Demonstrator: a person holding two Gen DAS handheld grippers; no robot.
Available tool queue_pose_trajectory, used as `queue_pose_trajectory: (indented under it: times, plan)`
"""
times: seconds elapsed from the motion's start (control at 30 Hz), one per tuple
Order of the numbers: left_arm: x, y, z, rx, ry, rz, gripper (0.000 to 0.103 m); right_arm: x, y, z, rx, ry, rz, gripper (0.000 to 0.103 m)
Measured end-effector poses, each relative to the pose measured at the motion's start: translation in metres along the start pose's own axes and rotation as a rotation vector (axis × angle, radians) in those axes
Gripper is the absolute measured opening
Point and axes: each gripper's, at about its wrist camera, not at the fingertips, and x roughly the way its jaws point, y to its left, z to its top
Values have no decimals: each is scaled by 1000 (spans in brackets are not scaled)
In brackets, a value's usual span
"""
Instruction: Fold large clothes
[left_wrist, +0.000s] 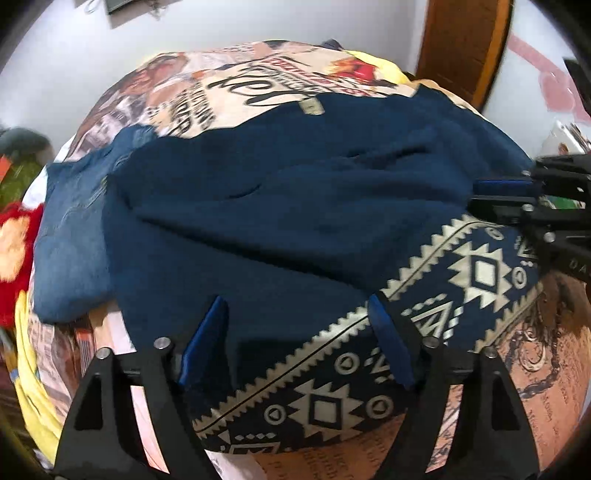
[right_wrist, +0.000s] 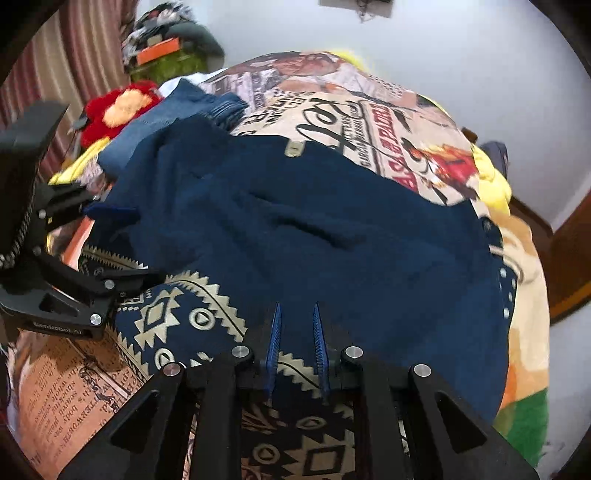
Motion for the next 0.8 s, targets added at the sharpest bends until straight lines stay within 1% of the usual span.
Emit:
queue_pose_trajectory:
  times: [0.03,0.1,0.13,0.17,0.2,0.23,0.27,0.33,0.47,0.53,0.6,0.73,0.8]
  plan:
    - [1,4,-3,-14,7,1,81,-1,-3,-2,8,-1,0,13]
    - [2,12,-10,-44,19,-2,81,-3,-5,-5,12,-7,-18,23]
    - [2,16,-14,-53,24,4,81,-5,-6,-8,5,-14,-61,44]
    - [1,19,-19,-57,28,19,81,-7,-7,-10,0,-27,-127,68]
    - [0,23,-24,-60,26,30,81,-10,-10,-14,2,-37,-148,74]
    - [-2,27,-29,-67,21,32,81,-11,-16,-17,23,-33,-140,82]
    - [-4,31,-33,-77,19,30,81,-12,-26,-21,62,-22,-118,86]
    - [-10,42,-43,-110,16,42,81,-14,-45,-28,133,0,-82,87]
    - [-19,66,-65,-163,21,124,81,-25,-70,-42,222,6,-37,88]
    - [-21,80,-78,-200,36,173,81,-32,-74,-46,231,7,-50,88]
    - [-25,94,-91,-248,46,210,81,-37,-74,-49,223,12,-85,88]
    - [-40,116,-108,-360,17,241,80,-47,-80,-55,242,20,-110,88]
    - [-54,120,-113,-402,-18,254,80,-52,-83,-56,265,13,-102,88]
